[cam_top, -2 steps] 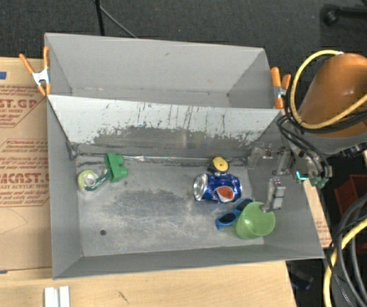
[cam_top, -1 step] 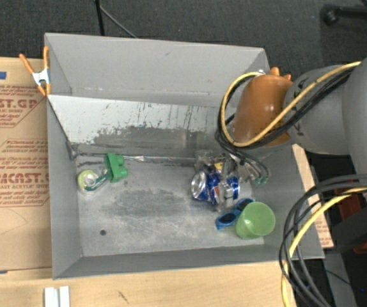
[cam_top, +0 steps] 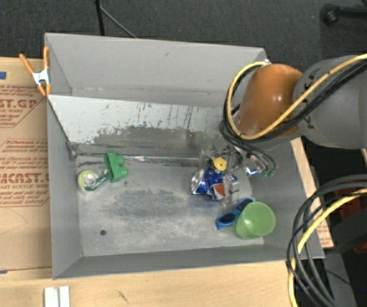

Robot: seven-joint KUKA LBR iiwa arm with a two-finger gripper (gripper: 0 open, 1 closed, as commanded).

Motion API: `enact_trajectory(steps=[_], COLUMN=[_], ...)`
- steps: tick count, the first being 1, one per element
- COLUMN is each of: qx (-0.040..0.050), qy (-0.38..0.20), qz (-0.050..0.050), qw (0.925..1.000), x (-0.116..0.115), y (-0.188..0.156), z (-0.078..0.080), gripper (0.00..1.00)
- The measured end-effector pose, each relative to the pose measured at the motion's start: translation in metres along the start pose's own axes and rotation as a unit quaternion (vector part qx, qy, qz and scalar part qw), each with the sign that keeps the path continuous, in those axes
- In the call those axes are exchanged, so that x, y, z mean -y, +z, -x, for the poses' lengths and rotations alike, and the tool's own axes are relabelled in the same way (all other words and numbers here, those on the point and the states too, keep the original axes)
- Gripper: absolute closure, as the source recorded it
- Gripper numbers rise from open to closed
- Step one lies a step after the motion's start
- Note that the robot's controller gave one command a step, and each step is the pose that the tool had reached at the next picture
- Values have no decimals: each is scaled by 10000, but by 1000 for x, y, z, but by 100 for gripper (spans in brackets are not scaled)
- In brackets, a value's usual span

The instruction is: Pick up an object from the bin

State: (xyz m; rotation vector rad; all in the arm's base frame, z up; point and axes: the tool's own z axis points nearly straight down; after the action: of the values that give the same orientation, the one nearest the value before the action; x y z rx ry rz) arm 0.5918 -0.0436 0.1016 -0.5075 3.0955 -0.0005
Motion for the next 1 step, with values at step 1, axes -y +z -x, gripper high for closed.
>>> enact_trajectory(steps=[1], qx=[-5], qy=[220], qz=[5], qw=[9998], x=[9], y=[-11], z=[-10], gripper=[0])
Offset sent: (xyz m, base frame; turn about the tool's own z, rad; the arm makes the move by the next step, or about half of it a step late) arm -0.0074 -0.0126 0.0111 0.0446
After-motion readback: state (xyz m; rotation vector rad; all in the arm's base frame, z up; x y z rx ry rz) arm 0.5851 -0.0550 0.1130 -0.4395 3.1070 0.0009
